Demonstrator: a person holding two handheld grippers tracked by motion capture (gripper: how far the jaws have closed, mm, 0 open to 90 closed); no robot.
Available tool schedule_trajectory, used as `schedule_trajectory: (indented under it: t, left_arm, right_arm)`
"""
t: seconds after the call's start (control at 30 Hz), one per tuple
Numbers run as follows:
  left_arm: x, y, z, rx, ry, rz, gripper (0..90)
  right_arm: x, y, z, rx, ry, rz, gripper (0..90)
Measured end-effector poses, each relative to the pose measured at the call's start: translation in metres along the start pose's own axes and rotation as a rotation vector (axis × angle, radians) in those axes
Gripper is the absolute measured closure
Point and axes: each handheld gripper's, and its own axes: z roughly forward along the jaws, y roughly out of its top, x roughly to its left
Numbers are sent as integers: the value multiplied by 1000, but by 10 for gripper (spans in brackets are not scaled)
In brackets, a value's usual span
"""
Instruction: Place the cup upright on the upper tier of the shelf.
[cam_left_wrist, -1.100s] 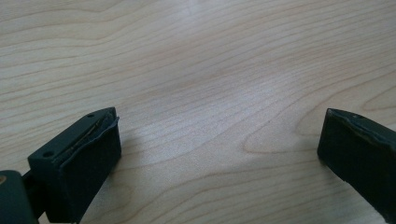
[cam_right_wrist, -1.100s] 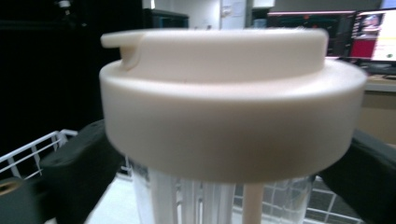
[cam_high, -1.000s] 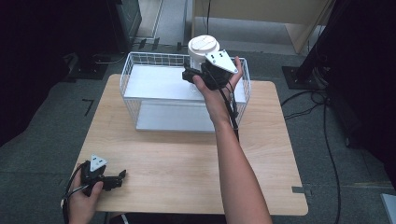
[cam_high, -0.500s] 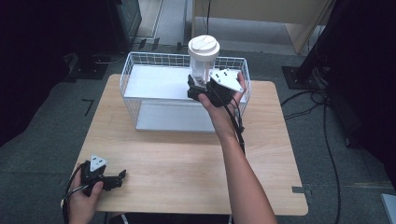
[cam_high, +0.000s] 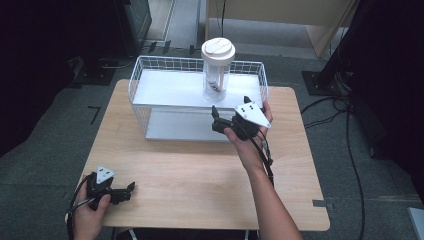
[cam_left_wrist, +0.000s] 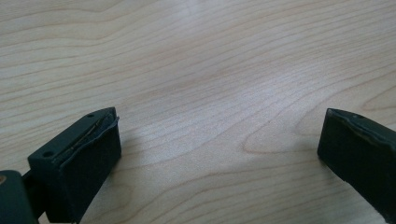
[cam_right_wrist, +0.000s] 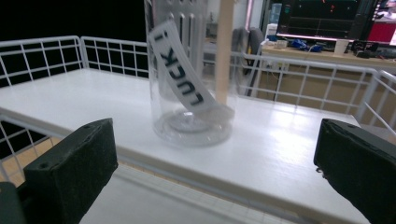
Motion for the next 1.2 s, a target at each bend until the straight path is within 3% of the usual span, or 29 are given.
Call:
schedule_trajectory:
  t: [0.1, 0.73, 1.2]
  left_arm:
    - [0, 0, 0, -1, 0, -1, 0]
    - [0, 0, 0, 0, -1, -2, 0]
    - [0, 0, 0, 1, -1, 0, 0]
  right_arm:
    - [-6, -12, -8, 10, -14, -18, 0]
    - [-54, -79, -56, 103, -94, 30, 0]
    - [-101, -121, -94, 169, -206, 76, 0]
